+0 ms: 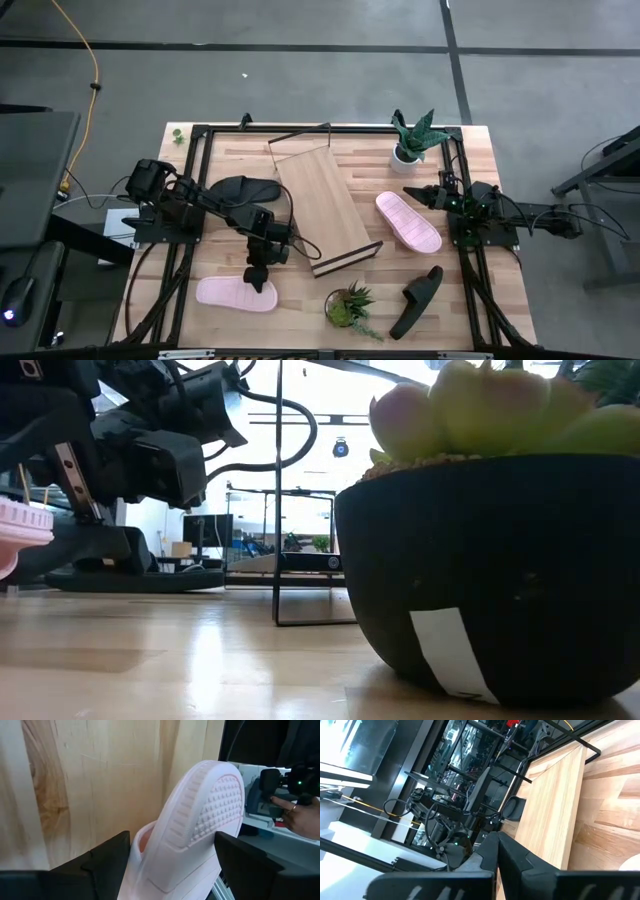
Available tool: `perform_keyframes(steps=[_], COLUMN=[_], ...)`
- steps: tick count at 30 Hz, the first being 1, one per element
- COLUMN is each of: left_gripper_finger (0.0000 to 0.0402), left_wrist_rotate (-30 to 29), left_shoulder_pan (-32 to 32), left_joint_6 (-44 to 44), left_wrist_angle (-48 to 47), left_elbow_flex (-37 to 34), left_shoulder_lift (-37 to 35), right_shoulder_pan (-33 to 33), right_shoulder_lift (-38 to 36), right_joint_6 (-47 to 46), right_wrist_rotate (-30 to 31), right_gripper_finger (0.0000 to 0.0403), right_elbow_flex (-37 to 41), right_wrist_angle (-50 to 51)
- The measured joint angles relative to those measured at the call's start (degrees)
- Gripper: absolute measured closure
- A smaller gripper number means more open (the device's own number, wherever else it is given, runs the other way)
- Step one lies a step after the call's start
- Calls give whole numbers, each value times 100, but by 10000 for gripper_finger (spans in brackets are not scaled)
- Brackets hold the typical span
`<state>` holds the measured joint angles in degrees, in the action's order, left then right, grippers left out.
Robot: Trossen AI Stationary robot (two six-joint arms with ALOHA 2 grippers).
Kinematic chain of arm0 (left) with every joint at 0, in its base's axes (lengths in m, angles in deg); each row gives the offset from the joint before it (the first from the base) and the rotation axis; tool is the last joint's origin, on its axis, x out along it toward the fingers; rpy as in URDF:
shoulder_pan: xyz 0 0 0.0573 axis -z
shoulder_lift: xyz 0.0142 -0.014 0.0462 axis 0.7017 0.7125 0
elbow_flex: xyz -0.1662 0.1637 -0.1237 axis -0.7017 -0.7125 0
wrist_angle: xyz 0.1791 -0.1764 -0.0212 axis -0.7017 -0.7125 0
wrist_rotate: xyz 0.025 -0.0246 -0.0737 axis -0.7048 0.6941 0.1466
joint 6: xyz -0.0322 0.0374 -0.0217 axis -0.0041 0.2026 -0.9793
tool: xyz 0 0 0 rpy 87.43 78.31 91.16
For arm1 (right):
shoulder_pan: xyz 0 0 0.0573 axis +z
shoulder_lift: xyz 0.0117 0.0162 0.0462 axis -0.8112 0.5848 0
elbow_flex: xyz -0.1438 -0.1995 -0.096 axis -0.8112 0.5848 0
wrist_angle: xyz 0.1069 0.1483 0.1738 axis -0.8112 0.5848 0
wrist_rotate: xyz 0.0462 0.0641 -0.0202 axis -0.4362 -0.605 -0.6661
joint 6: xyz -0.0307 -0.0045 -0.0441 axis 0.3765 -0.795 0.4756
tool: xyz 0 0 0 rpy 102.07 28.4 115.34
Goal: Pick and place slides into the shelf
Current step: Put the left pink slides on the shelf
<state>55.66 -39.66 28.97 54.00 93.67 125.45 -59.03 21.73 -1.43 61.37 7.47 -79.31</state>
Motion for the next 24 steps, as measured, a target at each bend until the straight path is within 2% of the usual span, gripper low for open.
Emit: perform_keyframes(steps=[14,24], left_gripper_finger=[257,312], left_wrist_rotate=[203,578], left_shoulder_pan=[-2,-2], left_joint_6=[-11,-299], left_wrist_angle=[20,-3], left_elbow_flex=[2,2], left_shoulder_lift=[0,0], right_shoulder_pan=[-1,-1], right_shoulder_lift=[0,1], right_joint_6=[0,0], right_wrist_rotate=[0,0], right_gripper_finger=[403,403], right_elbow_flex=[0,0], right_wrist_angle=[0,1])
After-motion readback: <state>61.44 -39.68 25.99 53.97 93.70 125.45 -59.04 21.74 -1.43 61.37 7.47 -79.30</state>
